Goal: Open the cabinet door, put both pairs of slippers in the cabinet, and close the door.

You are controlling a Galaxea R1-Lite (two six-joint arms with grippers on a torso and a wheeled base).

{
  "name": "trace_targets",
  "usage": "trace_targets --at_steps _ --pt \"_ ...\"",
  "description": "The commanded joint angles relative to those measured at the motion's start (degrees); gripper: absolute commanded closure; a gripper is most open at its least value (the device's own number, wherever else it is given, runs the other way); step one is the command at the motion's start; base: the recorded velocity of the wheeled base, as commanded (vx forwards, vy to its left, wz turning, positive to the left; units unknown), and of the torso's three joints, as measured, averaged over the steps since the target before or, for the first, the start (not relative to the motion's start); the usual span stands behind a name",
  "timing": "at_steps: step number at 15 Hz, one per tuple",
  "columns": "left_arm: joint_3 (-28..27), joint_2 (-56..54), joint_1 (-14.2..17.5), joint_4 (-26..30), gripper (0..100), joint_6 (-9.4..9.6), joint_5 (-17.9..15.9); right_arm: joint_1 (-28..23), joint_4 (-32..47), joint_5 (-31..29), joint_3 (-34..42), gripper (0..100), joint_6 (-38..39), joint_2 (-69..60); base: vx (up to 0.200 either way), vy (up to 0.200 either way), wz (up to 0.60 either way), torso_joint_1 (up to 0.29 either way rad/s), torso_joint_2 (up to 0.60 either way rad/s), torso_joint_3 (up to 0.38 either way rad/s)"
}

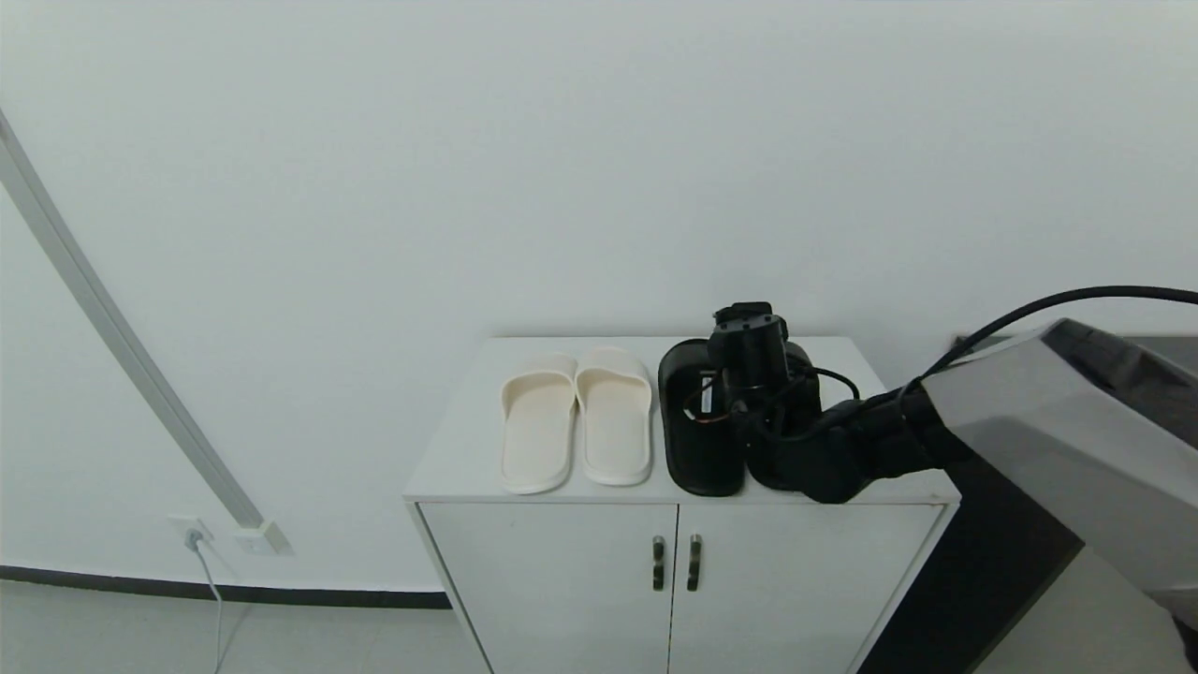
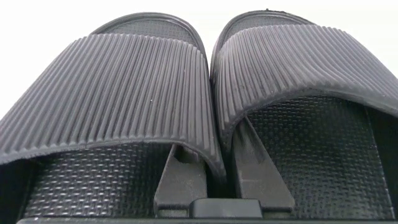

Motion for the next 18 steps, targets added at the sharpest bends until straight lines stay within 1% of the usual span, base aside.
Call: trace_targets --at_steps 1,3,5,6,7,8,9,11,14,16,18 --pt "0.0 0.0 0.0 0.0 100 0.03 0.0 2.5 -2.0 4.5 10.6 100 -2.2 -11.4 0.000 0.000 0.00 0.000 0.00 0.000" --pt "0.0 0.0 0.0 0.0 100 -0.05 0.0 3.8 -6.9 13.2 22.7 100 -6.3 -19.3 0.000 0.000 0.00 0.000 0.00 0.000" --pt "0.0 0.0 0.0 0.0 100 -0.05 0.0 4.0 -11.8 24.2 33.6 100 -9.7 -26.6 0.000 0.000 0.00 0.000 0.00 0.000" --pt "0.0 0.0 0.0 0.0 100 -0.05 0.0 4.0 -12.3 29.3 37.4 100 -10.5 -29.9 0.000 0.000 0.00 0.000 0.00 0.000" --pt "0.0 0.0 0.0 0.0 100 0.03 0.0 3.9 -12.0 37.1 42.6 100 -10.9 -35.4 0.000 0.000 0.00 0.000 0.00 0.000" --pt "0.0 0.0 0.0 0.0 100 0.03 0.0 3.2 -11.4 44.4 45.5 100 -11.3 -38.7 0.000 0.000 0.00 0.000 0.00 0.000" --pt "0.0 0.0 0.0 0.0 100 -0.05 0.0 2.3 -10.4 48.8 46.9 100 -12.4 -40.4 0.000 0.000 0.00 0.000 0.00 0.000" --pt "0.0 0.0 0.0 0.0 100 0.03 0.0 1.7 -9.7 51.8 48.1 100 -13.6 -41.0 0.000 0.000 0.00 0.000 0.00 0.000" --pt "0.0 0.0 0.0 0.0 100 -0.05 0.0 1.0 -9.8 56.4 48.9 100 -13.4 -41.1 0.000 0.000 0.00 0.000 0.00 0.000" --pt "0.0 0.0 0.0 0.0 100 -0.05 0.0 1.0 -9.8 56.7 49.2 100 -13.5 -41.1 0.000 0.000 0.00 0.000 0.00 0.000" --pt "0.0 0.0 0.0 0.0 100 -0.05 0.0 1.1 -9.8 56.7 49.6 100 -13.6 -41.0 -0.200 0.000 0.00 0.000 0.00 0.002"
